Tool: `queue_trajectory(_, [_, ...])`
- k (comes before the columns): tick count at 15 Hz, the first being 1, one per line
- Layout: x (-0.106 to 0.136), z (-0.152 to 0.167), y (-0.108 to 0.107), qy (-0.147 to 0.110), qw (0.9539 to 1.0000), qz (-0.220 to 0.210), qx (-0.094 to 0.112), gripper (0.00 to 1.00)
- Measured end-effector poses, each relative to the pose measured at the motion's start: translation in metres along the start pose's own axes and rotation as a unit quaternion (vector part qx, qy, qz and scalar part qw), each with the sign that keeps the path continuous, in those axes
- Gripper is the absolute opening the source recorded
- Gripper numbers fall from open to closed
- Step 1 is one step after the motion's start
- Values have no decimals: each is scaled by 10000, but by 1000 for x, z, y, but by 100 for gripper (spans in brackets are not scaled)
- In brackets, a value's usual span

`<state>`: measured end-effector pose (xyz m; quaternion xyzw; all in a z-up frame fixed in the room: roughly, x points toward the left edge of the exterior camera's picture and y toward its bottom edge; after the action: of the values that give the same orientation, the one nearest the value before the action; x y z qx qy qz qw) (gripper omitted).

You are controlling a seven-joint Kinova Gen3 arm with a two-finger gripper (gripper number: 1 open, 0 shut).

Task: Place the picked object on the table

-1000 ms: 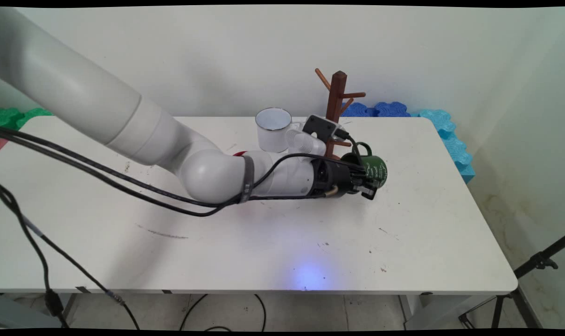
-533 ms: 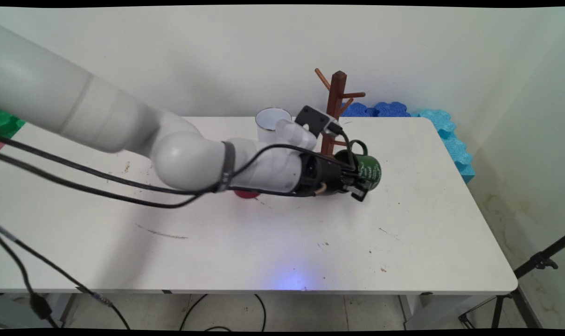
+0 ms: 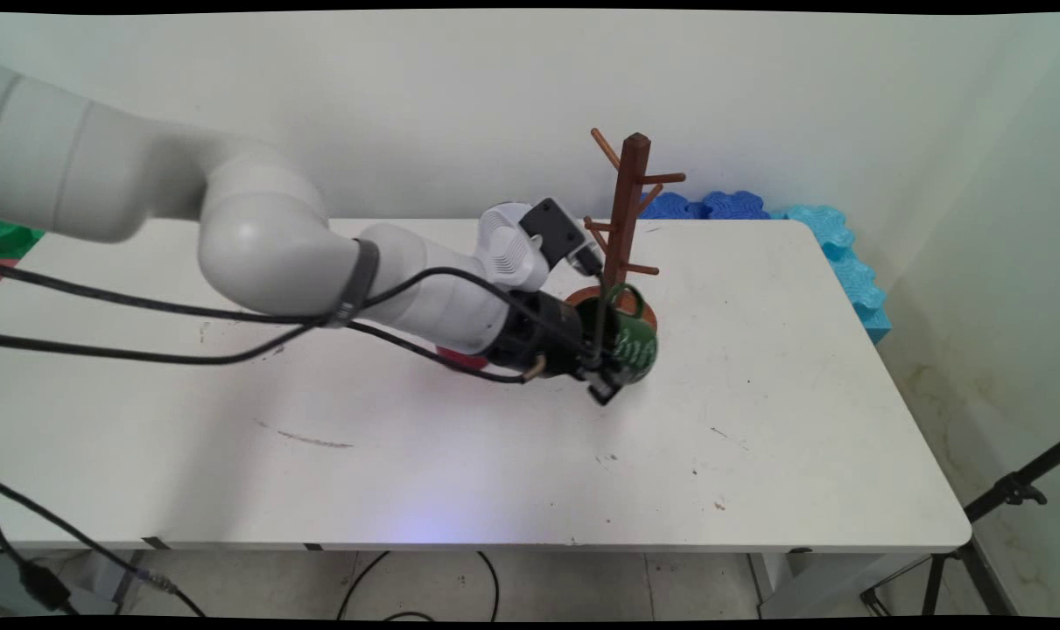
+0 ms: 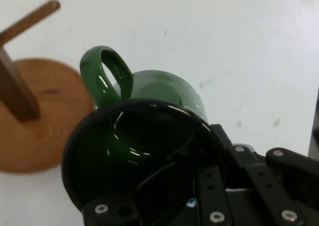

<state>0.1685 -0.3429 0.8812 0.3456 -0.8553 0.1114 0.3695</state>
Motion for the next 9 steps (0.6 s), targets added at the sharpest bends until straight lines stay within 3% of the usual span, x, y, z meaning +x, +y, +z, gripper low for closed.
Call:
queue_trajectory(5, [-1,-14,0,-663,9957,629,-152,0])
queue_trajectory(9, [9,-31,-3,-1265,9852,1121,-284,0])
